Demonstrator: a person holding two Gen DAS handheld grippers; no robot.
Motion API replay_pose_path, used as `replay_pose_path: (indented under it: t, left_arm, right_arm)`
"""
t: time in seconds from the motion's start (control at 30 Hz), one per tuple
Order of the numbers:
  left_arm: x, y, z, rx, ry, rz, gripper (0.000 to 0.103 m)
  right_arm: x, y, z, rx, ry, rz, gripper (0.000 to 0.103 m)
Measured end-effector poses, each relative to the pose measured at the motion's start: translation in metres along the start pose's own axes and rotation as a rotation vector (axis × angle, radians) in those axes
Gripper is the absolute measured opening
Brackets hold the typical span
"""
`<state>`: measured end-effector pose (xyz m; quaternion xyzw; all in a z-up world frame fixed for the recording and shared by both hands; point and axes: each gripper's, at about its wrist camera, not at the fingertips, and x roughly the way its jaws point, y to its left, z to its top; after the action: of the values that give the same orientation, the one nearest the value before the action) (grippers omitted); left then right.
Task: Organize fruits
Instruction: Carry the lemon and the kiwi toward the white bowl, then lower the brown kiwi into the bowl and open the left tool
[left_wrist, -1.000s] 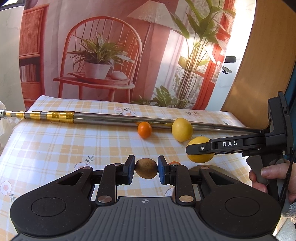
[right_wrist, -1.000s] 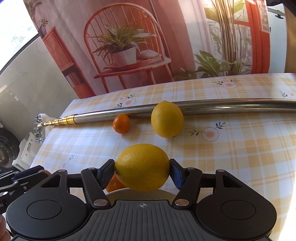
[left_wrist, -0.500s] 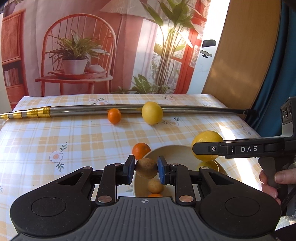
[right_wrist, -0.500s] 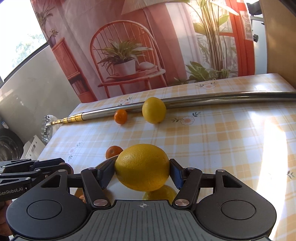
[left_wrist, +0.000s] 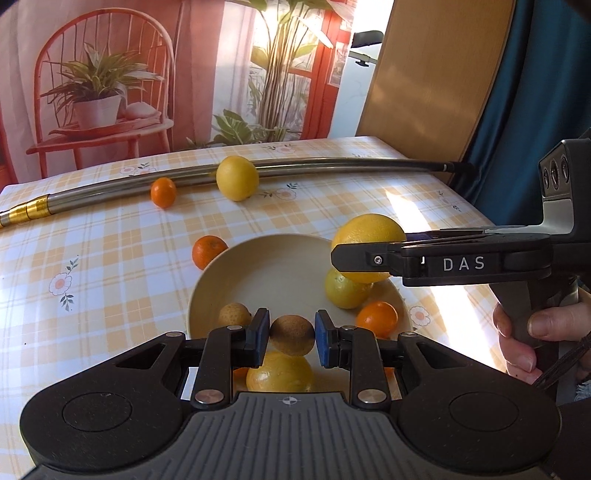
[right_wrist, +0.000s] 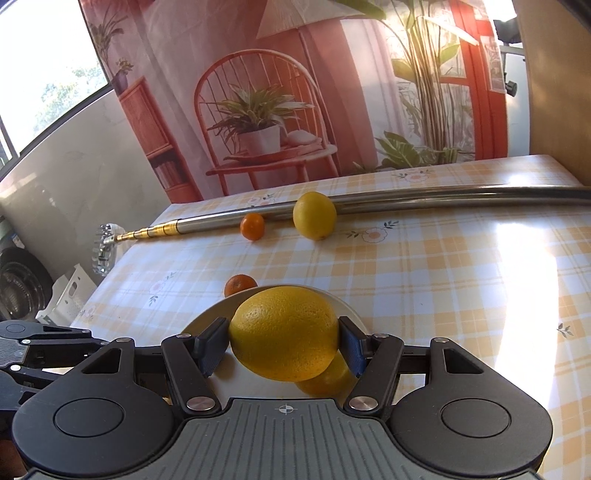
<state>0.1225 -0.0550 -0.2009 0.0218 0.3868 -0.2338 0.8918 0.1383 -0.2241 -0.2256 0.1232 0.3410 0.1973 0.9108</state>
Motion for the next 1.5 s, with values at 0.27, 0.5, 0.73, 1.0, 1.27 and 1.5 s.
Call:
replay_pose_path:
  t: [0.27, 0.5, 0.73, 1.0, 1.27, 1.5]
  left_arm:
    - [0.004, -0.018, -0.009, 0.054, 0.055, -0.060, 0.028]
    - [0.013, -0.025, -0.016, 0.095, 0.104, -0.084, 0.028]
    - [0.024, -0.029, -0.022, 0.127, 0.158, -0.088, 0.028]
    - [0.030, -0.026, -0.025, 0.125, 0.180, -0.085, 0.028]
    - [0.029, -0.024, -0.025, 0.110, 0.174, -0.075, 0.028]
    - [0.024, -0.023, -0.024, 0.094, 0.147, -0.083, 0.028]
  right_arm:
    - [-0.020, -0.002, -0.004, 0.006, -0.031, -0.012, 0.059]
    - [-0.025, -0.003, -0.008, 0.008, -0.028, -0.013, 0.059]
    - [-0.023, -0.004, -0.008, 0.012, -0.022, -0.013, 0.059]
    - [-0.017, -0.007, -0.008, 0.029, -0.011, -0.015, 0.059]
    - [-0.017, -0.007, -0.008, 0.029, -0.011, -0.016, 0.059]
    - [-0.017, -0.007, -0.009, 0.029, -0.012, -0.021, 0.059]
